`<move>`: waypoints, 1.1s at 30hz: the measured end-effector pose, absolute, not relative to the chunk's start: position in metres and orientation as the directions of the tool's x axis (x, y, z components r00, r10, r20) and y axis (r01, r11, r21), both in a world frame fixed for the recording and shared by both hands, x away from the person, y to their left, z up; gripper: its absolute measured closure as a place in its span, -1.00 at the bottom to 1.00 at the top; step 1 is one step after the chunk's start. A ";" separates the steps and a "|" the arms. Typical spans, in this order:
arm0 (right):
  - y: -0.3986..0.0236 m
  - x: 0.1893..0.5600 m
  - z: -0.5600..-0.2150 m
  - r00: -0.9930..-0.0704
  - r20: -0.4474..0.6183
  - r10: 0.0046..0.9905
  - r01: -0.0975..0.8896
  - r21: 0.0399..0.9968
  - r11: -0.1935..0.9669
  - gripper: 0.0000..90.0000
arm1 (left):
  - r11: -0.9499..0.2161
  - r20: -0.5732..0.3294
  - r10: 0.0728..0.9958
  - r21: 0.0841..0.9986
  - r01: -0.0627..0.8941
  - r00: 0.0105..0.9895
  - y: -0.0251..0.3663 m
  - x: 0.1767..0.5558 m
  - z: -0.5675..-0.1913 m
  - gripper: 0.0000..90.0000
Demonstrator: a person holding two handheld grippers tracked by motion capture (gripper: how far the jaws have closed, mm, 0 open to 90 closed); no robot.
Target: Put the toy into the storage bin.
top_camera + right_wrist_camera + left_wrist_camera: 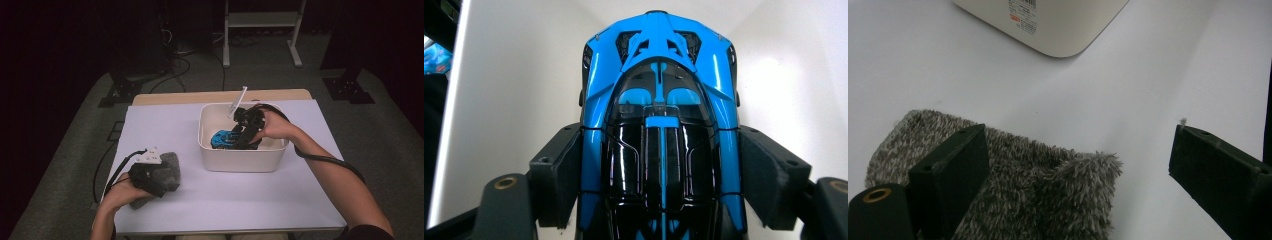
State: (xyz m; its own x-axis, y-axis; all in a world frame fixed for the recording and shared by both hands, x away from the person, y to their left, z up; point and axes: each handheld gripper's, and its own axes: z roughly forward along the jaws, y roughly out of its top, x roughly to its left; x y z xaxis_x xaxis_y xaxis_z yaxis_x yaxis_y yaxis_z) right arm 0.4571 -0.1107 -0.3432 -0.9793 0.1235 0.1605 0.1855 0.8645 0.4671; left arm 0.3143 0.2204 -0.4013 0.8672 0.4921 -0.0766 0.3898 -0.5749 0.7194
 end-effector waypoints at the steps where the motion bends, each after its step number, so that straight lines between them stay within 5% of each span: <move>1: -0.110 0.458 -0.345 -0.980 0.161 0.120 0.182 0.462 0.868 -0.44 | -0.575 -0.075 0.493 0.719 0.389 0.867 0.221 0.314 -0.401 -0.81; 33: -0.101 0.459 -0.362 -0.975 0.179 0.128 0.191 0.397 0.898 -0.41 | -0.569 -0.071 0.494 0.727 0.384 0.867 0.224 0.314 -0.399 -0.81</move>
State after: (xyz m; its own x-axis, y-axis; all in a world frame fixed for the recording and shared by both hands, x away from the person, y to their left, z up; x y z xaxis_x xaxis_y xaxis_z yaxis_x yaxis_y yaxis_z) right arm 0.4589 -0.1012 -0.3619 -0.9754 0.1278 0.1794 0.1906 0.8979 0.3968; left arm 0.3137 0.2238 -0.3992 0.8666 0.4940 -0.0706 0.3837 -0.5691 0.7273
